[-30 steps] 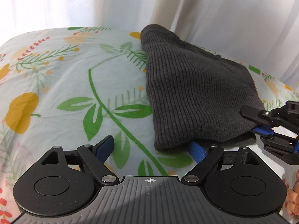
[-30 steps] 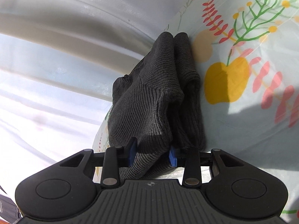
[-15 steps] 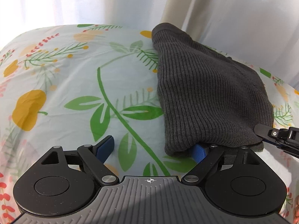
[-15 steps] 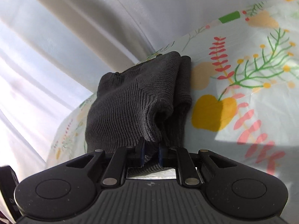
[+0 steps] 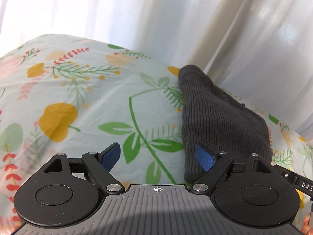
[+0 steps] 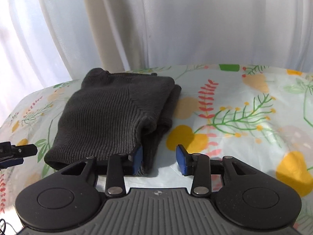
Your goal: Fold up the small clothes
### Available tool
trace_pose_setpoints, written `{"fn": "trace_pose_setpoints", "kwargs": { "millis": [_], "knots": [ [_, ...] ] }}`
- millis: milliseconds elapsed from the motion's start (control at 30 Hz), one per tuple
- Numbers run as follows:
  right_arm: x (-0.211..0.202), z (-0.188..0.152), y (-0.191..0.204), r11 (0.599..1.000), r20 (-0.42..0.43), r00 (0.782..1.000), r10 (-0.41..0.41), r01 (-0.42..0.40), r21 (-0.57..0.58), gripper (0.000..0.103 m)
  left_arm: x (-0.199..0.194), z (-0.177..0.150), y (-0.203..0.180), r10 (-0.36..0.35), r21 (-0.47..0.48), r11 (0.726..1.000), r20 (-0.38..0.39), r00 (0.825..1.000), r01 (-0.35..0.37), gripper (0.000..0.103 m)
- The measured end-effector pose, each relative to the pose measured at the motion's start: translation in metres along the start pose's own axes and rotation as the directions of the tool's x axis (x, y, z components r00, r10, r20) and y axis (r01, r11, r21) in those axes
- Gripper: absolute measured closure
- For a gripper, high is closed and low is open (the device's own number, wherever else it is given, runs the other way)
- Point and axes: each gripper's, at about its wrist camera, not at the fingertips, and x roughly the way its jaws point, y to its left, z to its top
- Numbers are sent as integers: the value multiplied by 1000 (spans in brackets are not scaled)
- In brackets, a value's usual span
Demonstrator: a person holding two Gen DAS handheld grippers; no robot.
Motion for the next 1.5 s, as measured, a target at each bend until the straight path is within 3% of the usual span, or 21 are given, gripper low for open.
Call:
{"fn": "trace_pose_setpoints", "kwargs": {
  "millis": [133,233,467,533,600,733,933,1067,1233,1333,1433,1500],
  "knots": [
    [13,5,17,997,-7,998,69,-69,-32,64,30,-3,-25,-16,88,996,-67,998,22,15],
    [38,-3,29,996,-76,997,-14,7,-91,64,53,-13,-32,23,134,991,-126,992,-6,11],
    [35,-1,24,995,-138,990,-26,13,-95,53,41,-13,-26,8,148,989,-177,984,18,10],
    [24,-7,30,993,-168,986,-14,-5,-116,43,28,-17,-24,0,165,986,-208,978,35,7],
    [12,-16,32,993,-194,981,13,-35,-111,18,16,-23,-22,22,168,986,-222,975,16,5],
    [-6,-32,36,994,-261,965,31,-56,-90,4,1,-28,-20,46,167,986,-246,968,-5,2],
    [-23,-25,53,990,-276,961,-27,-12,-137,4,-5,-19,-24,99,215,976,-262,960,-42,1],
    [-30,-11,64,984,-235,967,-93,53,-171,4,-15,-10,-26,75,200,980,-255,964,-23,0],
    [-33,5,66,992,-214,972,-99,80,-98,4,-19,1,-30,40,163,987,-244,969,1,0],
    [-28,12,74,985,-246,957,-154,129,-115,4,-20,4,-37,58,207,978,-238,970,-8,0],
    [-20,15,83,974,-305,936,-178,123,-189,4,-21,4,-43,98,254,966,-215,972,-41,0],
    [-22,14,86,973,-295,937,-189,138,-184,4,-21,4,-45,109,263,963,-212,971,-51,0]
  ]
}}
